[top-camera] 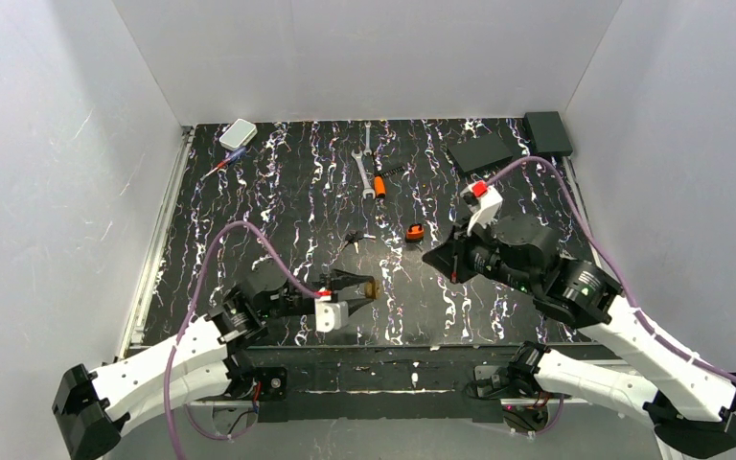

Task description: Unlock with the key

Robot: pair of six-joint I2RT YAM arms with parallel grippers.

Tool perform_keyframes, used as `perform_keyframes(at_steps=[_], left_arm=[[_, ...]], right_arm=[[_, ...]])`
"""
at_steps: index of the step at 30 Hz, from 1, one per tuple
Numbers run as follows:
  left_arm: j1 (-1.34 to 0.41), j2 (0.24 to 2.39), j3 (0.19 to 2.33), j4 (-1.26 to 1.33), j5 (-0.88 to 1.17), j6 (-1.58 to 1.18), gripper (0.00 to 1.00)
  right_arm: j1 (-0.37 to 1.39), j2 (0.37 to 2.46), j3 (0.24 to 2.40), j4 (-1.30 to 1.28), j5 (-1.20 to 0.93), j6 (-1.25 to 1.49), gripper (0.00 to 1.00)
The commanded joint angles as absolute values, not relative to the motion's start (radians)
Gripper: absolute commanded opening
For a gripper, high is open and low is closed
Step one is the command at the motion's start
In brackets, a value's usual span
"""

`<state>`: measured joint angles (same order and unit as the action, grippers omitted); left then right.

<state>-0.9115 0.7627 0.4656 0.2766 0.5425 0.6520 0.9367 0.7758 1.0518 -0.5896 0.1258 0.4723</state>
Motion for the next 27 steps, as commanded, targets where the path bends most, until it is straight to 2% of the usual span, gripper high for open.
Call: perform_keyframes(at_steps=[1,17,27], left_arm=[[-0.91,0.679,0.423,0.416,0.577,0.731,0.0],[-0.913,0.53,0.345,0.541,0.536,0.832,0.0],[-0.914,0.542,0.352,0.54,0.522,0.833,0.0]], right_arm=[[0.937,0.819,1.133,-0.595,-0.029,0.483,0.01],[0.936,0.898,1.147,-0.579,-0.29,0.567,0.01],[0.936,0.952,1.21,-0.616,-0.396,0.555,0.01]])
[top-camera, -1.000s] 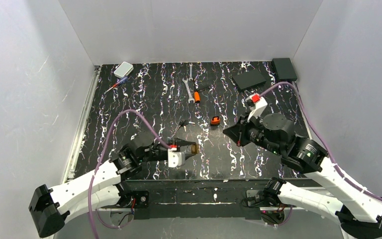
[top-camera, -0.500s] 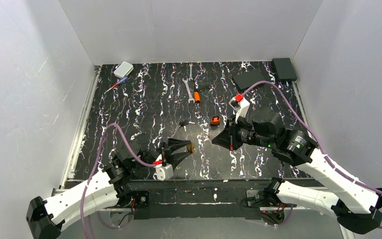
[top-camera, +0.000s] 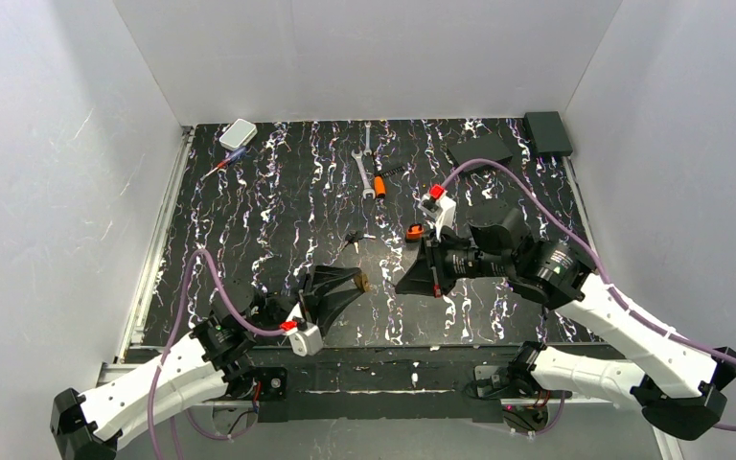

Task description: Unlock with the key

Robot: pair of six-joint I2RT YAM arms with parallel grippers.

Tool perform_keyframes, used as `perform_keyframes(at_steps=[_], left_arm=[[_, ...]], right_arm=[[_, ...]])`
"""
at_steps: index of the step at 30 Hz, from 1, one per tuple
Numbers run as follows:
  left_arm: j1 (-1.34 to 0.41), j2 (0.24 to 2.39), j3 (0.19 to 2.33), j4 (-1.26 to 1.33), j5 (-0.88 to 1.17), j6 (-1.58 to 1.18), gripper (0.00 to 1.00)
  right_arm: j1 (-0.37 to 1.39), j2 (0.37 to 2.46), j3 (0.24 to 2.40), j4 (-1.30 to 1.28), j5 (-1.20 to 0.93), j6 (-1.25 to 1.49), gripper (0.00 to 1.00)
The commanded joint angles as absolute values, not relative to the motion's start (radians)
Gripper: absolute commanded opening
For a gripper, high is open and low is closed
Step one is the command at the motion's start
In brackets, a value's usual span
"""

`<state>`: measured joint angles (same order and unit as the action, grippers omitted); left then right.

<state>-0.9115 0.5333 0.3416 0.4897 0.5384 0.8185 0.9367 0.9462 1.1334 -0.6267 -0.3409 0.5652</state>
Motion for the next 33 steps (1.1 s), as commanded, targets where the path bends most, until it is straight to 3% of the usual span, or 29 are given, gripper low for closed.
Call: perform_keyframes(at_steps=[1,33], left_arm=[[-0.914,0.544,0.353,0.54,0.518,0.834,0.0],[-0.93,0.607,0.371,0.427,0.341,0.962,0.0]], right_arm=[[0.937,0.954,1.218,-0.625,-0.398,0.55,0.01],[0.937,1.23,1.456,-0.938,-0.299,0.445,0.01]])
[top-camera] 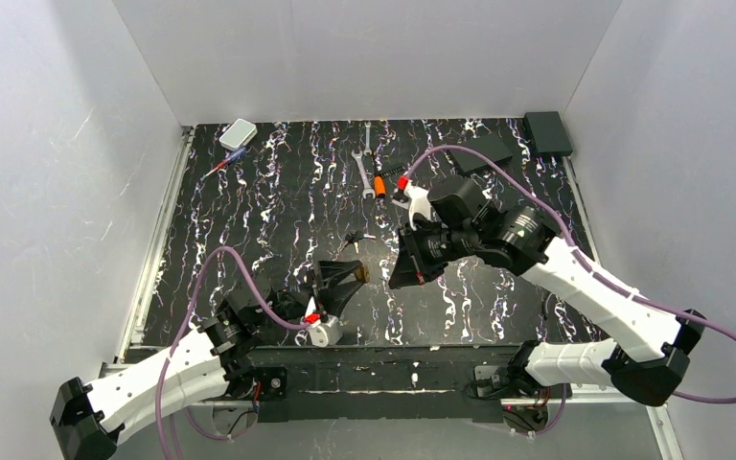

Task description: Unlock with the key

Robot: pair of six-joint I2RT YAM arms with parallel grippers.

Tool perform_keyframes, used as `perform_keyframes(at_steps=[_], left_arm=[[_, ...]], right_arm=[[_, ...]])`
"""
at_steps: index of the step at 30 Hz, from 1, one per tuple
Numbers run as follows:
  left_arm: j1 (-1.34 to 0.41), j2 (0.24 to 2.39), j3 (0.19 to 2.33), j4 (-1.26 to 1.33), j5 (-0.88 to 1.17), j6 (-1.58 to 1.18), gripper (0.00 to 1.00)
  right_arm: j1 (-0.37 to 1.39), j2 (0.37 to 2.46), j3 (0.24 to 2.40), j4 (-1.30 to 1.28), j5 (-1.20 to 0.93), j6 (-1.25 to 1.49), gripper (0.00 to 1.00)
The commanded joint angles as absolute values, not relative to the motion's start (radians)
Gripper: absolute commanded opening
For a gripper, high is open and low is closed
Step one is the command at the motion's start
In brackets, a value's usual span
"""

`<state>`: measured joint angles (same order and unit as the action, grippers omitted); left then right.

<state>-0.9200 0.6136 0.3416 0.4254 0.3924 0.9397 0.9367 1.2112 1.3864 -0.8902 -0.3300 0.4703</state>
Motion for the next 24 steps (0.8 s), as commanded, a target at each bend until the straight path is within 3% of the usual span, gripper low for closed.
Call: perform_keyframes(at_steps=[1,24], left_arm=[[-0.93,0.609,0.372,0.426,0.335,0.965,0.0],[-0.935,0.629,0.39,0.38,0.301,0.975,0.0]], right_arm=[[0.937,1.234,1.46,-0.943,-0.281,0.445,0.01],[0.939,1.366,1.511,-0.93,-0.273,0.423,0.01]])
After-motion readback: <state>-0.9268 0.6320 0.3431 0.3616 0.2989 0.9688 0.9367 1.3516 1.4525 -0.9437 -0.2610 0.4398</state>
